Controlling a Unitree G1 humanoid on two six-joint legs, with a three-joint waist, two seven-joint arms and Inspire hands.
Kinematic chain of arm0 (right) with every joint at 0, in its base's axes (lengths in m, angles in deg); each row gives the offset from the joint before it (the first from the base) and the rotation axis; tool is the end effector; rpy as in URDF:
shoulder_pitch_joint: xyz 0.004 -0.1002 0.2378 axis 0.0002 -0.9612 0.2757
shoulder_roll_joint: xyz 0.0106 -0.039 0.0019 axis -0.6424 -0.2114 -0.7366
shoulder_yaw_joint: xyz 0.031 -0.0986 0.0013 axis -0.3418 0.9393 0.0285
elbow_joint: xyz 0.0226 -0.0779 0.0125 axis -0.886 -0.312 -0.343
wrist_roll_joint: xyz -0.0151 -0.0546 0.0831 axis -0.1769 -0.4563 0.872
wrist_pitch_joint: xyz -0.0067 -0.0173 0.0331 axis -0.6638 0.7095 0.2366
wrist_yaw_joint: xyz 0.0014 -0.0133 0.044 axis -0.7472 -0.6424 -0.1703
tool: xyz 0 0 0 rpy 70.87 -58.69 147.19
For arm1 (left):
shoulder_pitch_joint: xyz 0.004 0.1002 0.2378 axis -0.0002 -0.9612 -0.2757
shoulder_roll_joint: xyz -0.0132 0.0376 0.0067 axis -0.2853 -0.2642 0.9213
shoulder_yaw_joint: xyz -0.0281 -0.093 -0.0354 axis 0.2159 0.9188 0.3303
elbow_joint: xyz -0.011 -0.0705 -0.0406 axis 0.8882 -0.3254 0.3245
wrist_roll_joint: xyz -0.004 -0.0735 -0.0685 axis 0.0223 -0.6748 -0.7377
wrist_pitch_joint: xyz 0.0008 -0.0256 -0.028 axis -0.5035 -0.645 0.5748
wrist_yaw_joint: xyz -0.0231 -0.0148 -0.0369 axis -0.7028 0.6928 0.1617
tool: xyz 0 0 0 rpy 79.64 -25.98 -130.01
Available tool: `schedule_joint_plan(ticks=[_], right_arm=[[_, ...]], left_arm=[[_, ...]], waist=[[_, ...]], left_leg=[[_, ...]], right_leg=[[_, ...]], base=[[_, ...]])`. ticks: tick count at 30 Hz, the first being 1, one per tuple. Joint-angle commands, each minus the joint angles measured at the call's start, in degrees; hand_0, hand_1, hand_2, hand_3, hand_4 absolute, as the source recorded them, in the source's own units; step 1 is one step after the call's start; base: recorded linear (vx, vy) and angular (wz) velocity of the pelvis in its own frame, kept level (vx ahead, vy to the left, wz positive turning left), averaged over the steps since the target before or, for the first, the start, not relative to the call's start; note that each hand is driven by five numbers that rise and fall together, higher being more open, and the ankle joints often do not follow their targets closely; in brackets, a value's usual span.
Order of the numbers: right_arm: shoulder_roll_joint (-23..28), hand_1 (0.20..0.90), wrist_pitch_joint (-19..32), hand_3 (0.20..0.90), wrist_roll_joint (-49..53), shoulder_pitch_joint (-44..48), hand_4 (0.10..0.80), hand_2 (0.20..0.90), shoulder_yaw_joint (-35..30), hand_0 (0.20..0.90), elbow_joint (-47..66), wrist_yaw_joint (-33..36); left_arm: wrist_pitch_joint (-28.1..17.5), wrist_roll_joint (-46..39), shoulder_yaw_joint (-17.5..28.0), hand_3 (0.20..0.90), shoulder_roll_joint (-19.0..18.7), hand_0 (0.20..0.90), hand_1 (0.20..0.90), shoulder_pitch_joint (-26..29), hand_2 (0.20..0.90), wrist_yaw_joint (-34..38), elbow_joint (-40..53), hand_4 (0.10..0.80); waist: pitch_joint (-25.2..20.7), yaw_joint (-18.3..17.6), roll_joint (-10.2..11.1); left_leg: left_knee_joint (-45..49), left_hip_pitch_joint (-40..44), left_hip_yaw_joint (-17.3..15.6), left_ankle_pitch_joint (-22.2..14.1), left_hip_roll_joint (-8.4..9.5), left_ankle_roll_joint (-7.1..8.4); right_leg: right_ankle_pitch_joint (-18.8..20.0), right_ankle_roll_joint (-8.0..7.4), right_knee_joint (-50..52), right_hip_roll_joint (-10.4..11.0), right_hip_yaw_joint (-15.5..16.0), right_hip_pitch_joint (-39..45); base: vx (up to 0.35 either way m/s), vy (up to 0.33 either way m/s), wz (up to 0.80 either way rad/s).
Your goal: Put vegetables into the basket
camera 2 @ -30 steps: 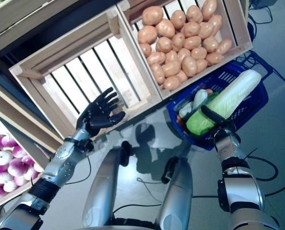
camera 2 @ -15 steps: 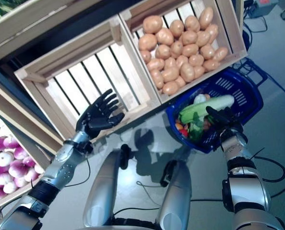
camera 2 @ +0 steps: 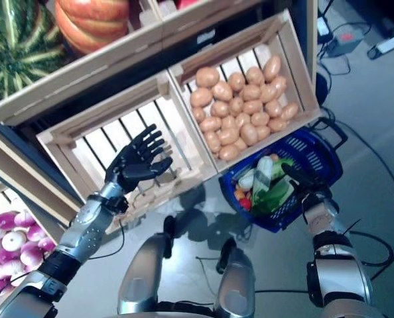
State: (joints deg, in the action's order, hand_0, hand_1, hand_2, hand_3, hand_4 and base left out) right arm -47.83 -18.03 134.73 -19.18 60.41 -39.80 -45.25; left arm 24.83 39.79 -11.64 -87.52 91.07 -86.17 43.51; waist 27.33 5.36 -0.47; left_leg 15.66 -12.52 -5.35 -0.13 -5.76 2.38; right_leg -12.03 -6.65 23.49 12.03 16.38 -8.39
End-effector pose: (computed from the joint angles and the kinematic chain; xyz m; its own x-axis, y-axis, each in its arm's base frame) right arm 0.2663 -0.3051 0.0399 0.8644 -0.3284 -0.3808 0.4898 0.7214 0.4895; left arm 0.2560 0.1845 0.0670 0.9538 -0.2725 0.1267 0.2975 0.9155 -0.2709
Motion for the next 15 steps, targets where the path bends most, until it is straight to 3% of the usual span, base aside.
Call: schedule_joint_plan(ticks=[1,8,10,15], right_arm=[[-2.1,0.9,5.9,0.9,5.5,-1.3,0.8,0.9,-0.9,0.9,5.3,-4.7],[-15.0,0.9,7.9,0.9,3.2,-19.1,0.8,0.9,4.4,0.9,21.6,-9.1],[-19.4,0.9,8.1,0.9,-0.1,-24.1,0.8,0.9,7.3,0.9,24.9,-9.7],[-23.8,0.9,5.6,0.9,-2.2,-28.7,0.8,0.9,12.0,0.9,28.7,-9.8]], left_arm=[[-2.1,3.0,1.6,0.9,0.8,0.9,0.9,-1.6,0.9,-2.0,4.0,0.8],[-4.6,8.4,2.9,0.9,5.5,0.9,0.9,-9.6,0.9,0.0,-4.4,0.8],[-5.8,9.4,3.8,0.9,7.2,0.9,0.9,-12.7,0.9,0.0,-6.8,0.8],[-5.7,12.6,2.8,0.9,9.8,0.9,0.9,-16.4,0.9,-1.5,-10.7,0.8]], waist=[[-11.2,-0.2,1.7],[-18.4,-2.3,2.1],[-20.1,-3.3,2.1],[-21.6,-4.3,2.4]], left_leg=[[-5.4,4.4,-0.2,1.2,0.23,0.89],[-19.1,12.7,-1.2,5.3,0.15,0.5],[-20.7,13.9,-1.5,5.4,0.1,0.55],[-20.7,14.7,-1.8,4.7,0.11,0.64]], right_leg=[[13.1,2.11,-13.7,-0.8,-1.6,4.1],[17.7,0.44,-23.8,-1.8,-3.2,9.6],[18.4,0.29,-25.7,-2.1,-3.2,10.8],[18.9,0.34,-27.9,-2.7,-3.3,12.1]], base=[[0.146,0.05,-0.15],[0.122,0.052,-0.1],[0.084,0.033,-0.08],[0.034,0.002,-0.03]])
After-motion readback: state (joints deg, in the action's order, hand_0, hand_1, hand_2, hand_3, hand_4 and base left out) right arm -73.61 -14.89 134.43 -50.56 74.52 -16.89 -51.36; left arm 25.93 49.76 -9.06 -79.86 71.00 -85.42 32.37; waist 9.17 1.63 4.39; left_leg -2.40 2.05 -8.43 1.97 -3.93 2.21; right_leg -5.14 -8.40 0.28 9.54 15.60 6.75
